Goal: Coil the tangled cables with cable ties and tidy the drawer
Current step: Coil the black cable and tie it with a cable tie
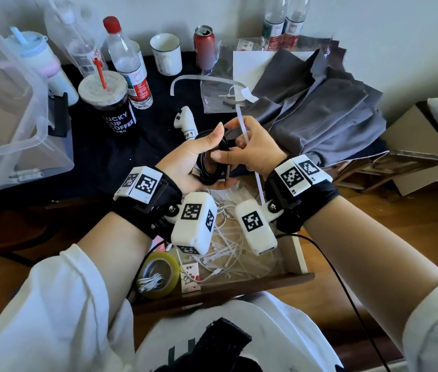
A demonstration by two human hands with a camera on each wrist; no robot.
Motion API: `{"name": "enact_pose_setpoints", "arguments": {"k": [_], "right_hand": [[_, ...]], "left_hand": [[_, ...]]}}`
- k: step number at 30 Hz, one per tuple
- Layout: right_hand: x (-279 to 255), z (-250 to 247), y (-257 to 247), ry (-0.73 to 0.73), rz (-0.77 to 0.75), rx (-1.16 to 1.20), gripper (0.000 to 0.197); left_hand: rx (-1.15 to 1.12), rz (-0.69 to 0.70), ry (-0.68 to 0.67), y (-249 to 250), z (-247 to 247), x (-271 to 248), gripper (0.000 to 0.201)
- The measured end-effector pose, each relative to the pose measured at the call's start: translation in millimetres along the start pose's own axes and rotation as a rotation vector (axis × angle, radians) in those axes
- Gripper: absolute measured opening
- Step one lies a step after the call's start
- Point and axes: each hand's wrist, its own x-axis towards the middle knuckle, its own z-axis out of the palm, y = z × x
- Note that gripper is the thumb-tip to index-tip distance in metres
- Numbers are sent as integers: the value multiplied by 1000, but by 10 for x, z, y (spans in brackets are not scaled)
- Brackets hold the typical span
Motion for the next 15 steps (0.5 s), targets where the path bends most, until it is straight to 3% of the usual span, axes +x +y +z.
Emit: {"name": "enact_pose_setpoints", "arguments": {"k": [3, 7, 9, 11, 15], "right_hand": [[16, 39, -14, -32, -38, -41, 51], [26, -51, -66, -20, -23, 36, 25], [30, -86, -96, -13, 0, 82, 11], [28, -96, -123, -34, 4, 75, 11], [3, -30, -192, -184, -34, -50, 16]], "left_hand": [[-47, -6, 50, -17, -19, 14, 50], [-92, 36, 51, -6, -66, -39, 11], [-24, 63, 85, 2, -107, -18, 17], [50, 88, 97, 14, -113, -2, 30], [152, 97, 41, 25, -61, -8, 14]]}}
